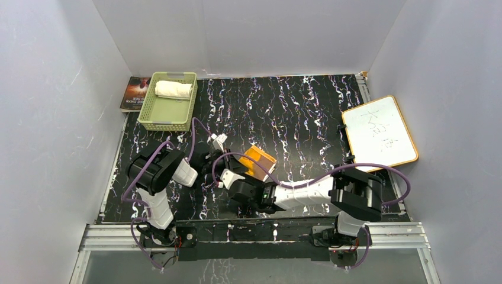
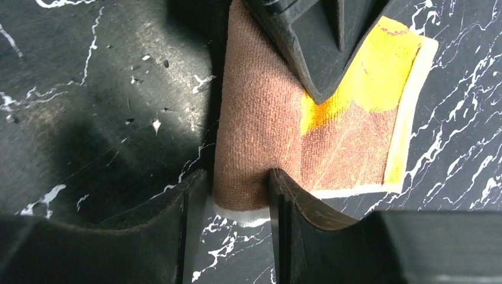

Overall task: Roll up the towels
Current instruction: Roll the towel at the center of the board.

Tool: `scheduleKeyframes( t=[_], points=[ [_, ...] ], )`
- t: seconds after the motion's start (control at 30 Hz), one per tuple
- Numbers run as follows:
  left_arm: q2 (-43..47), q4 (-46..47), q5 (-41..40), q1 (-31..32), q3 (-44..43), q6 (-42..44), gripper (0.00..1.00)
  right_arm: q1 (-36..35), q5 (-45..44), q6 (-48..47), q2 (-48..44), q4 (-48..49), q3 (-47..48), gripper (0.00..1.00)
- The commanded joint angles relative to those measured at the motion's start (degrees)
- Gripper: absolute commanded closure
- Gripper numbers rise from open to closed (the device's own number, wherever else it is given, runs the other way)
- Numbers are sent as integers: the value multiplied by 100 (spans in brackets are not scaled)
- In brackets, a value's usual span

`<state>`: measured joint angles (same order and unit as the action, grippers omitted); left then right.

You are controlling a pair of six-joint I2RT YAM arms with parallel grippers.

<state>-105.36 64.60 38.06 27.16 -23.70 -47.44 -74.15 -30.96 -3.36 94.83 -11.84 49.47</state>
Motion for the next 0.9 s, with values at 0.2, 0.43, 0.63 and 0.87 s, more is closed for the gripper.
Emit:
scheduleKeyframes(
  t=[0.2,0.43,0.63,0.87],
  points=[
    [30,-1204,-300,15,-176,639,86,228,310,359,458,-72,253,85],
    [830,-2131,-344,-110,-508,968,70,822,1902,629,5,215,5,94],
    [2257,-3068,-955,-738,-439,1007,49,1810,4629,1054,-547,814,-263,95],
    [3063,-3551,-816,-855,-514,1080,47,2931,6876,2097,-352,1842,-793,95]
  ],
)
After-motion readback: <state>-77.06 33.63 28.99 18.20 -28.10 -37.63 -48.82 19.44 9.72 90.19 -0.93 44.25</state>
